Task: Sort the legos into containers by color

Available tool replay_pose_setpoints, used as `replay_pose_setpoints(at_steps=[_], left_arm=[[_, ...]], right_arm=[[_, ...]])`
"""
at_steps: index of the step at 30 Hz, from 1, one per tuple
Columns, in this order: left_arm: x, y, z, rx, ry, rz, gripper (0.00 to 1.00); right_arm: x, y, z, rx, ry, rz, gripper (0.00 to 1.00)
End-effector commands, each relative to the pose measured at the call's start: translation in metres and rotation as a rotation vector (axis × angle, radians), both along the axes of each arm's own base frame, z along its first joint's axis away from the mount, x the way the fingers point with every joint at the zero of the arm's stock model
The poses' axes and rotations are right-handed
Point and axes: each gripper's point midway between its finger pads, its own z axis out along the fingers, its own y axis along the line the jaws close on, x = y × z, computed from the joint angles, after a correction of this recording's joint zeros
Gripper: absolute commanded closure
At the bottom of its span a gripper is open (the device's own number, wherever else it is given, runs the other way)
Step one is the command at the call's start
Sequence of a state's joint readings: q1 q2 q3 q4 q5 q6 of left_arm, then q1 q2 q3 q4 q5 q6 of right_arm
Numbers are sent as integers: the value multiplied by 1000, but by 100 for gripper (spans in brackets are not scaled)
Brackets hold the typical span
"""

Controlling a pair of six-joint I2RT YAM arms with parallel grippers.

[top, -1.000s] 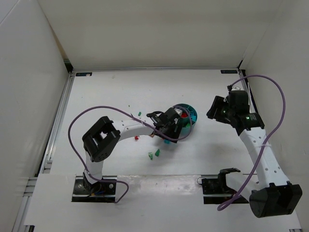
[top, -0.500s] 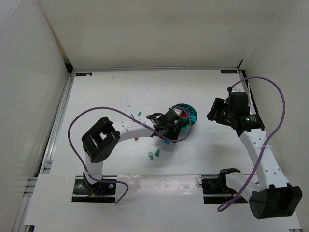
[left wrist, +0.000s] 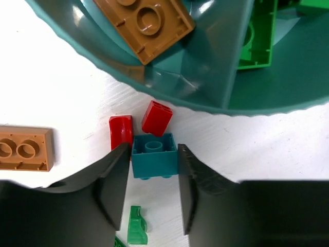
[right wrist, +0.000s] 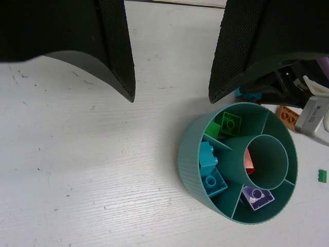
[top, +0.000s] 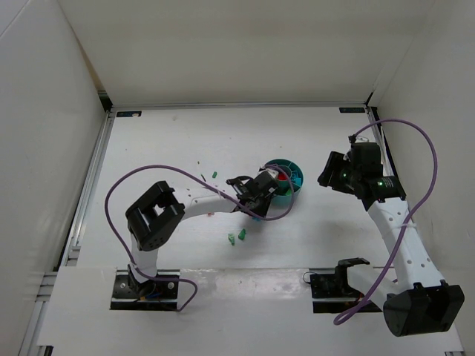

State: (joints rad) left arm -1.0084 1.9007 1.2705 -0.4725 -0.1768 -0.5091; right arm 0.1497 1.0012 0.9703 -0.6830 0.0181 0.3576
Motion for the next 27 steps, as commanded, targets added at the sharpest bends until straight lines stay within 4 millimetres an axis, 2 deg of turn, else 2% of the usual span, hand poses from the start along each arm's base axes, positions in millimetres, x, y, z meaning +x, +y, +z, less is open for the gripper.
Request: replay_pose_setpoints(at_steps=[1,4,8,15,17,19,20,21,23,24,26,27], left_arm=[[-7,5,14,21,-22,-2,52],[-7,6,18,28,-25,-2,63],[-6,5,32,16,-38,-7,64],[-8,4,85,-46,-108,-86,63],[-11,-4,110,-97,-131,-140,61],[-10,-7,126,-103,-155,-176,61],[-7,-9,132,-102,-174,-194,61],[-3,-17,150,-125,-206,-212,61],[3,-24,157,-127,-240,-257,60],[10,-37,176,-156,-280,-280,60],[14,-47,175,-142,-287,-344,60],[21,-60,167,-127,-282,-375,60]], right_arm=[[2,0,9,0,-42,12,37],[3,0,9,3,-46,10,37],[2,-2,9,4,-46,3,37],[2,-3,17,35,-71,4,37],[2,-4,19,45,-79,-4,37],[4,-6,20,62,-87,-10,37],[4,-7,20,66,-86,-13,37],[5,-8,21,79,-88,-16,37],[6,-10,22,87,-89,-25,37],[6,-11,22,87,-90,-26,37],[8,-13,24,87,-95,-35,37],[8,-15,24,87,-95,-40,37]])
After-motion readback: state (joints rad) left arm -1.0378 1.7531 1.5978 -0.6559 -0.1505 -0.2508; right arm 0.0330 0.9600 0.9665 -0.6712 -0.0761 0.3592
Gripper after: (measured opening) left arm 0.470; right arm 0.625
